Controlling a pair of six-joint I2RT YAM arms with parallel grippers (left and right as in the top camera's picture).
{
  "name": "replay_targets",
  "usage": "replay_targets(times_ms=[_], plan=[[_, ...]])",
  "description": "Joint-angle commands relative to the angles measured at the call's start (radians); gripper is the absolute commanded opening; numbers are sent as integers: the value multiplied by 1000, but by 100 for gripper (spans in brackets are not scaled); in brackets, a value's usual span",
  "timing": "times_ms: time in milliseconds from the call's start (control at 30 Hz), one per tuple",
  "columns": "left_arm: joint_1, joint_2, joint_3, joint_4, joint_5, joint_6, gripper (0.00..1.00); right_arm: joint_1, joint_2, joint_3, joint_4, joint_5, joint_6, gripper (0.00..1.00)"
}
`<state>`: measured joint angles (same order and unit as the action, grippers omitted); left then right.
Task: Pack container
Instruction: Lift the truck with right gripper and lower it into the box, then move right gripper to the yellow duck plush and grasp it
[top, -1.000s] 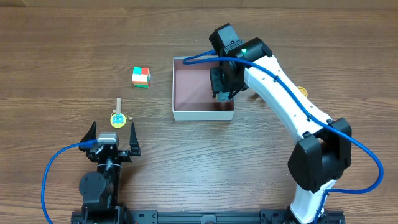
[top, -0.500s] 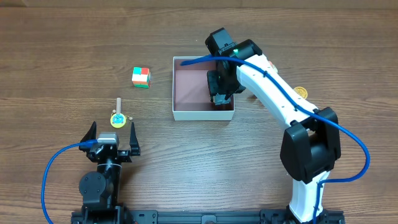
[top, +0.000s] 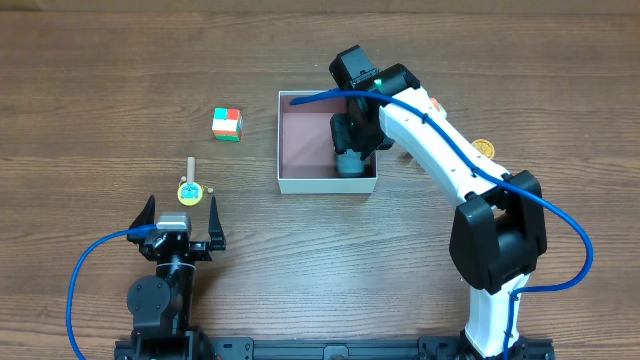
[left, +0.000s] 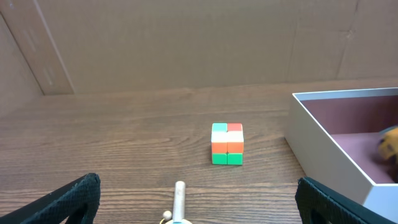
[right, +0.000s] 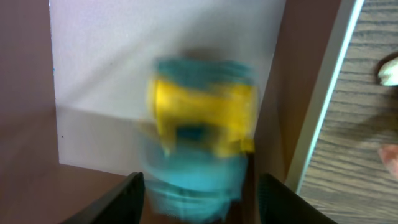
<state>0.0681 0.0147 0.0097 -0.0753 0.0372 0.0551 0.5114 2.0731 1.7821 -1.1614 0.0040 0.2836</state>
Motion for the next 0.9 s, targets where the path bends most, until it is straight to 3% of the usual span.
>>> replay_targets(times_ms=[0,100,233,367,433,633,867], plan=[[8,-10,-5,1,7,9,100,6,2,14,5,2,1,64],[8,-10,-5,1,7,9,100,5,1,15,2,3,1,65],[8,-10,-5,1,7,9,100,-8,1,100,-89,41,9,73],[8,-10,-5,1,7,9,100,-54,1,286,-257,149,72,94],[8,-10,-5,1,7,9,100,-116,1,399,-331,188,80,99],[8,-10,-5,1,7,9,100,-296,5,441,-348,142,61,100],[8,-10,-5,1,7,9,100,-421,18,415,-284,32,-127,100]])
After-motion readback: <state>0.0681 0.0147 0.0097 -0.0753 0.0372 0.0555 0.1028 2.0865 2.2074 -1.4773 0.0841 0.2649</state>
